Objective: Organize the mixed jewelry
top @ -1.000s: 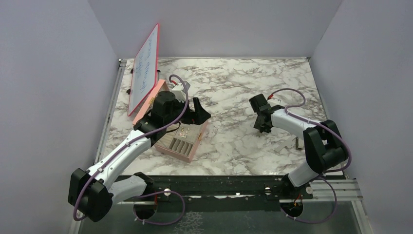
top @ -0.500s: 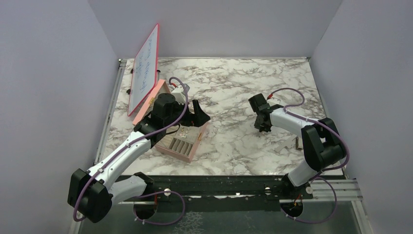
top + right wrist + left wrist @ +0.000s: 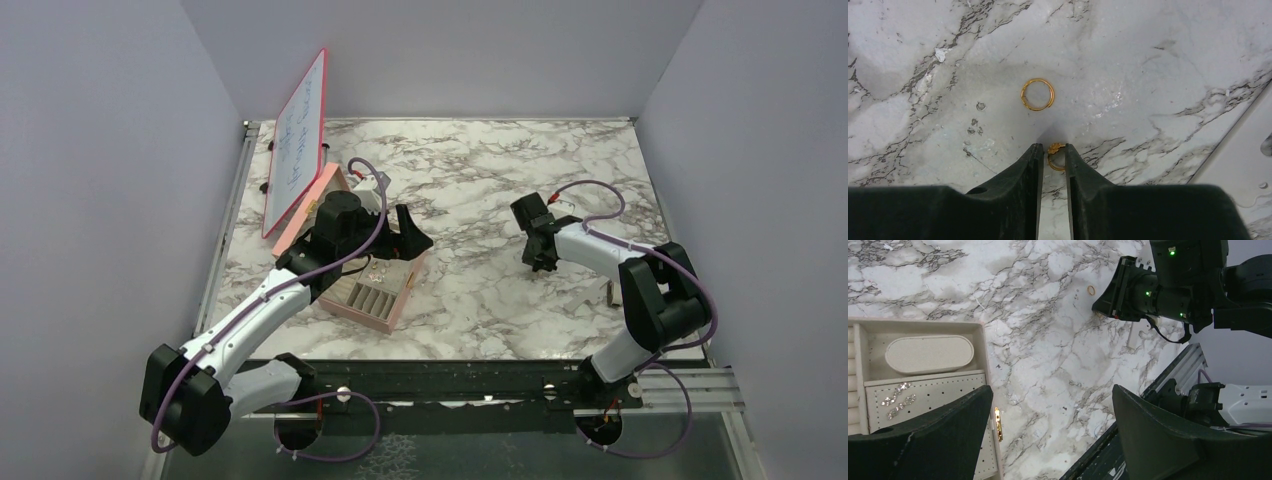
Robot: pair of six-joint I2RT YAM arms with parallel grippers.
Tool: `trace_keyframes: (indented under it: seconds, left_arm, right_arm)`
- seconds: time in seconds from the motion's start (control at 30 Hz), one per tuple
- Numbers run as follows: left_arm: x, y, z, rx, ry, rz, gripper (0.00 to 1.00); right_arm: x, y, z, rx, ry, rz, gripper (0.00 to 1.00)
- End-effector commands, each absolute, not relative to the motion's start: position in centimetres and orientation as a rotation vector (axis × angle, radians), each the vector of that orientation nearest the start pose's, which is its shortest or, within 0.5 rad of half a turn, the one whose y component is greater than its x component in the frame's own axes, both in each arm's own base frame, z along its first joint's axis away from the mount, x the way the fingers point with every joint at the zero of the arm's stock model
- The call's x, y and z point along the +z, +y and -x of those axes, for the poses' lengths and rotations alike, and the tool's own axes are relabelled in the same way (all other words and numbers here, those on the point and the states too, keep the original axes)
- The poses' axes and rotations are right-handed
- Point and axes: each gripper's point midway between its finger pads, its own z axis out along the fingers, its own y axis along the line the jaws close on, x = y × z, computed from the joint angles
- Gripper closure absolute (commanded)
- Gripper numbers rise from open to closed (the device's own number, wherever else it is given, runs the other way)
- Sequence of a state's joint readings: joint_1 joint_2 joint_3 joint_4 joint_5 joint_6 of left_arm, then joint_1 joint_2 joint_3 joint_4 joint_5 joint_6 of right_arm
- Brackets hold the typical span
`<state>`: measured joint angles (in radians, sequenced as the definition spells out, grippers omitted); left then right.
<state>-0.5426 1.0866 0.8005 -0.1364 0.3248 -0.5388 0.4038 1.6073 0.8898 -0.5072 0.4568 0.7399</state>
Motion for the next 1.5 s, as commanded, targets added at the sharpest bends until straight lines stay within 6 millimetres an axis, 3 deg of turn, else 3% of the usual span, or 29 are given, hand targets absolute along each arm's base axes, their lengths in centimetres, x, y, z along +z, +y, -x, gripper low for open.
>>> trace_keyframes:
  seconds: [0.0,0.37,0.57,0.73,0.97,1.07,1.2,1.33,1.47]
  left_arm:
    - [20.9,-24.9,-25.7,-1.029,2.093,-0.239,0.11]
    - [20.7,-25.0,-25.5,-1.044,2.104,-0.241,0.11]
    - [20.7,-25.2,-25.5,-1.057,2.112,-0.226,0.12]
    - [21.2,-25.4,-25.7,-1.095,2.108,-0.165,0.12]
    - [25.4,-27.4,-26.2,-1.387,1.919,0.032,0.10]
    - [27.1,-28.1,-26.1,-1.491,1.849,0.035,0.08]
    - [28.3,-28.7,-27.0,-1.501,1.821,0.026,0.06]
    - [30.9,-29.1,-27.5,-1.571,1.749,0.065,0.05]
    - [33.9,-28.0,-28.0,-1.639,1.639,0.234,0.05]
  right_arm:
    - [2.1,6.5,-30.7,-0.306,2.504,-0.589,0.73]
    - [2.5,7.1,-31.0,-0.245,2.494,-0.559,0.93]
    - [4.4,8.3,-31.7,-0.104,2.440,-0.537,0.99]
    - [6.9,11.1,-32.5,0.143,2.375,-0.478,0.99]
    - [14.0,17.2,-33.7,0.628,2.222,-0.349,0.99]
    - [18.4,19.9,-33.5,0.848,2.124,-0.276,0.99]
    - [24.7,23.0,-32.6,1.159,1.948,-0.203,0.99]
    - [30.1,24.8,-31.2,1.396,1.769,-0.118,0.99]
    - [34.5,25.8,-29.6,1.609,1.640,-0.077,0.99]
